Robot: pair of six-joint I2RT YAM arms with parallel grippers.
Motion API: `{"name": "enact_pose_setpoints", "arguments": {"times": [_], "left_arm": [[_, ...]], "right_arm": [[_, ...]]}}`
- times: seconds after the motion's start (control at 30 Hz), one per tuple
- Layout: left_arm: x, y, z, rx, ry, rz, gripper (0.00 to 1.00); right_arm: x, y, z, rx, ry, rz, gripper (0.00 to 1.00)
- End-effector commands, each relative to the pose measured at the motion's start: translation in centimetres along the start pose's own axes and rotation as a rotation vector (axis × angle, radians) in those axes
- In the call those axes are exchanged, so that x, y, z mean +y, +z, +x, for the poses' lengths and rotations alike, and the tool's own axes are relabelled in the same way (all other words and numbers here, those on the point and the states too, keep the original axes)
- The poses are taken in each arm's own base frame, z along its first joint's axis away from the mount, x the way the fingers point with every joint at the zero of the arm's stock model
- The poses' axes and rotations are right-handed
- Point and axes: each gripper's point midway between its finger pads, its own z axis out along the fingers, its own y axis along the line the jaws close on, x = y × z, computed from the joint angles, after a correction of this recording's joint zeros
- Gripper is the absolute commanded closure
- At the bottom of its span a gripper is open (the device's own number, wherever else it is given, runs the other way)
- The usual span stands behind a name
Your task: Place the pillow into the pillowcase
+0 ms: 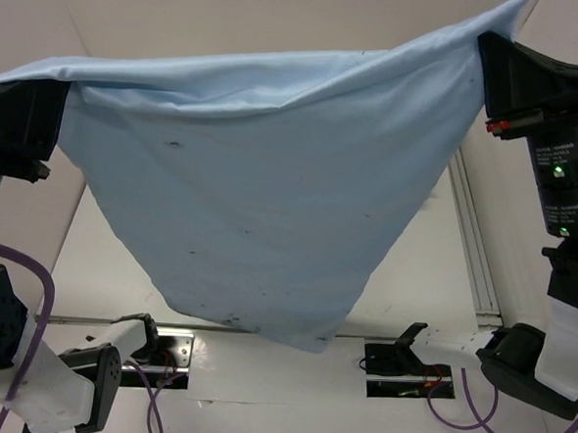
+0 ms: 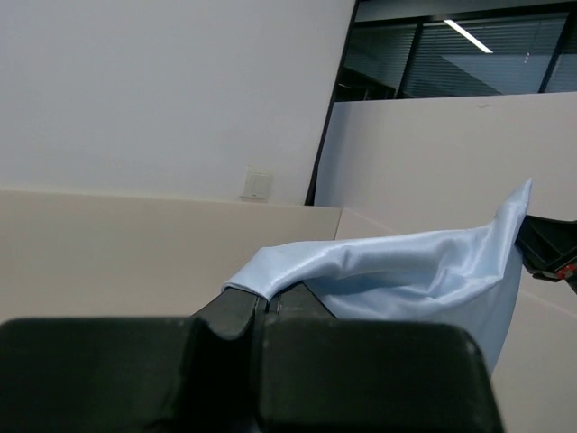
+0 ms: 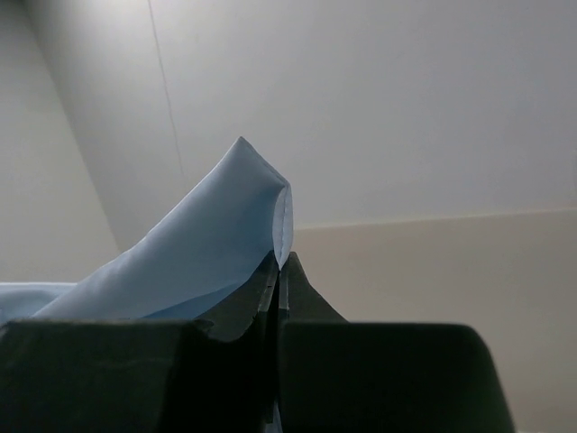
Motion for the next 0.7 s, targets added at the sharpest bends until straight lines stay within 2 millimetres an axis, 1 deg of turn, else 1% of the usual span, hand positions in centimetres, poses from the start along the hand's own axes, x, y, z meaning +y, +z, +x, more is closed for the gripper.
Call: {"name": "enact_pose_setpoints", "arguments": {"times": [0.0, 0.03, 0.07, 0.1, 0.13, 0.17, 0.2, 0.23, 0.27, 0.3, 0.33, 0.37, 0.4, 0.43, 0.47, 0.5, 0.53, 0.57, 0.6, 0.63, 0.67], "left_arm": [[3.0, 1.1, 0.5, -0.011, 0.025, -0.074, 1.0], [4.5, 1.6, 0.9, -0.005, 0.024, -0.106, 1.0], [5.4, 1.8, 1.4, 0.006, 0.018, -0.134, 1.0], [7.8, 2.6, 2.2, 0.019, 0.02, -0.189, 1.0], [9.1, 2.8, 2.7, 0.03, 0.022, -0.224, 1.0], [10.5, 2.9, 3.3, 0.045, 0.016, -0.265, 1.0], [12.1, 2.9, 3.5, 0.037, 0.038, -0.32, 1.0], [14.4, 3.4, 4.8, 0.07, 0.022, -0.37, 1.0], [15.8, 3.5, 5.8, 0.089, 0.006, -0.406, 1.0], [17.9, 3.4, 7.4, 0.12, -0.007, -0.456, 1.0], [19.8, 3.5, 9.1, 0.157, -0.03, -0.494, 1.0], [21.7, 3.4, 10.9, 0.194, -0.053, -0.535, 1.0], [23.6, 3.4, 11.5, 0.181, -0.049, -0.584, 1.0], [27.2, 2.4, 15.4, 0.247, -0.085, -0.669, 1.0], [29.6, 2.0, 17.5, 0.275, -0.098, -0.723, 1.0], [31.6, 1.5, 19.2, 0.294, -0.105, -0.771, 1.0], [34.7, 0.3, 21.6, 0.317, -0.093, -0.858, 1.0], [38.0, -0.6, 24.2, 0.36, -0.105, -0.935, 1.0], [39.9, -1.4, 25.8, 0.386, -0.108, -0.993, 1.0], [42.4, -3.1, 26.8, 0.391, -0.103, -1.09, 1.0], [44.0, -3.5, 27.9, 0.391, -0.12, -1.122, 1.0]], "right_arm": [[-0.9, 3.4, 3.3, 0.008, -0.063, 0.04, 1.0], [-1.3, 4.0, 4.1, 0.015, -0.079, 0.056, 1.0], [-1.9, 4.8, 5.6, 0.032, -0.094, 0.087, 1.0], [-2.3, 6.3, 8.4, 0.072, -0.131, 0.093, 1.0], [-2.6, 7.3, 9.4, 0.066, -0.144, 0.1, 1.0], [-2.7, 8.1, 10.9, 0.079, -0.158, 0.102, 1.0], [-3.9, 9.9, 14.9, 0.133, -0.193, 0.128, 1.0], [-4.2, 11.0, 16.3, 0.138, -0.202, 0.121, 1.0], [-4.5, 12.0, 18.3, 0.156, -0.206, 0.124, 1.0], [-5.6, 13.7, 23.8, 0.228, -0.241, 0.125, 1.0], [-6.1, 14.8, 25.0, 0.233, -0.248, 0.113, 1.0], [-7.0, 15.7, 27.4, 0.26, -0.238, 0.103, 1.0], [-7.3, 16.5, 30.2, 0.298, -0.195, 0.066, 1.0], [-10.7, 17.4, 35.8, 0.363, -0.188, 0.087, 1.0], [-12.0, 17.9, 38.0, 0.384, -0.16, 0.076, 1.0], [-12.8, 18.0, 40.7, 0.42, -0.119, 0.029, 1.0], [-15.9, 18.3, 44.9, 0.442, -0.058, 0.047, 1.0], [-16.5, 18.3, 46.9, 0.461, -0.022, 0.013, 1.0], [-17.5, 18.3, 48.7, 0.471, -0.001, 0.011, 1.0], [-19.6, 17.6, 53.4, 0.508, 0.037, 0.024, 1.0], [-19.9, 18.3, 53.5, 0.48, 0.052, 0.007, 1.0]]}}
